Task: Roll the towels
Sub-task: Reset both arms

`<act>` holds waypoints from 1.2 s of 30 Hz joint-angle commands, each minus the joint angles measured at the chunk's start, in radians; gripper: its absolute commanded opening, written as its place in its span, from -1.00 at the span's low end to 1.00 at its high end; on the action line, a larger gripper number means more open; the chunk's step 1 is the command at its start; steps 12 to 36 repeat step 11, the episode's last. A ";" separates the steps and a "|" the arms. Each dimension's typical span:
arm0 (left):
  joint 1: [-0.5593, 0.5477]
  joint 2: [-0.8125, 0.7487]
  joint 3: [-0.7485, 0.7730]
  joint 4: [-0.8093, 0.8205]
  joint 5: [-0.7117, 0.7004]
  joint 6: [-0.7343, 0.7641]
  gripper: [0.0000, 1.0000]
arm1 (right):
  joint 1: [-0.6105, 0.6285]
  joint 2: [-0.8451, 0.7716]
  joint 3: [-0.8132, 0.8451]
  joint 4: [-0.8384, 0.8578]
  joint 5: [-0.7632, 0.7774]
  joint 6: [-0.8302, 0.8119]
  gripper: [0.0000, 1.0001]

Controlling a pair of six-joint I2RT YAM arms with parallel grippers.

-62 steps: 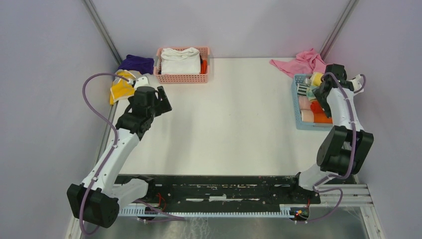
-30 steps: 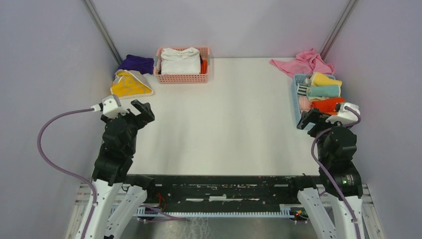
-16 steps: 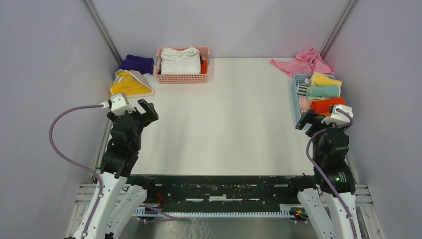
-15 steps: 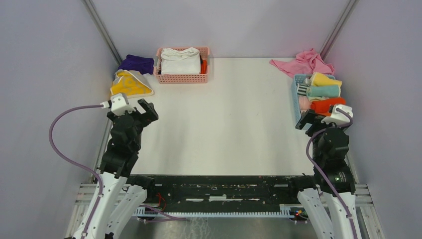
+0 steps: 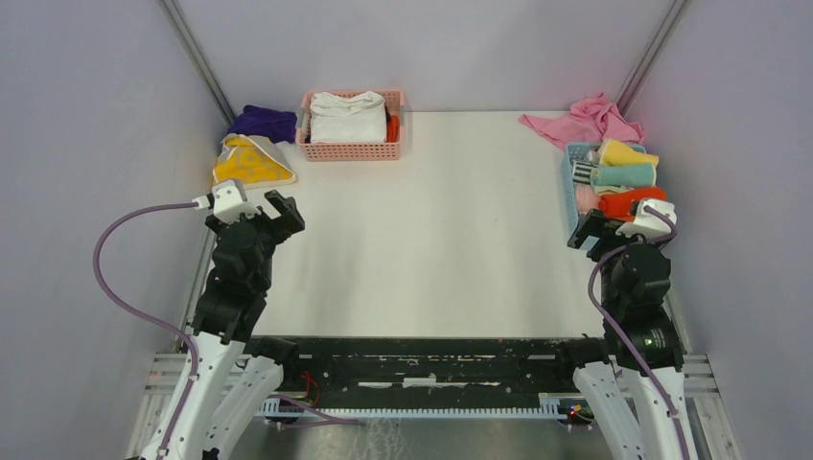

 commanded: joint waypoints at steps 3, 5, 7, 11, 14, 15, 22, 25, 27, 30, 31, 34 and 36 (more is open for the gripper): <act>-0.001 -0.003 0.002 0.046 -0.018 0.024 0.99 | 0.012 0.005 -0.005 0.058 -0.019 -0.011 1.00; 0.001 -0.004 0.002 0.049 -0.023 0.021 0.99 | 0.018 0.003 -0.007 0.060 -0.020 -0.013 1.00; 0.003 0.000 0.001 0.050 -0.039 0.011 0.98 | 0.020 -0.001 -0.007 0.061 -0.018 -0.016 1.00; 0.003 0.013 0.003 0.052 -0.032 0.010 0.99 | 0.021 -0.004 -0.007 0.062 -0.020 -0.016 1.00; 0.003 0.013 0.003 0.052 -0.032 0.010 0.99 | 0.021 -0.004 -0.007 0.062 -0.020 -0.016 1.00; 0.003 0.013 0.003 0.052 -0.032 0.010 0.99 | 0.021 -0.004 -0.007 0.062 -0.020 -0.016 1.00; 0.003 0.013 0.003 0.052 -0.032 0.010 0.99 | 0.021 -0.004 -0.007 0.062 -0.020 -0.016 1.00; 0.003 0.013 0.003 0.052 -0.032 0.010 0.99 | 0.021 -0.004 -0.007 0.062 -0.020 -0.016 1.00; 0.003 0.013 0.003 0.052 -0.032 0.010 0.99 | 0.021 -0.004 -0.007 0.062 -0.020 -0.016 1.00; 0.003 0.013 0.003 0.052 -0.032 0.010 0.99 | 0.021 -0.004 -0.007 0.062 -0.020 -0.016 1.00; 0.003 0.013 0.003 0.052 -0.032 0.010 0.99 | 0.021 -0.004 -0.007 0.062 -0.020 -0.016 1.00; 0.003 0.013 0.003 0.052 -0.032 0.010 0.99 | 0.021 -0.004 -0.007 0.062 -0.020 -0.016 1.00; 0.003 0.013 0.003 0.052 -0.032 0.010 0.99 | 0.021 -0.004 -0.007 0.062 -0.020 -0.016 1.00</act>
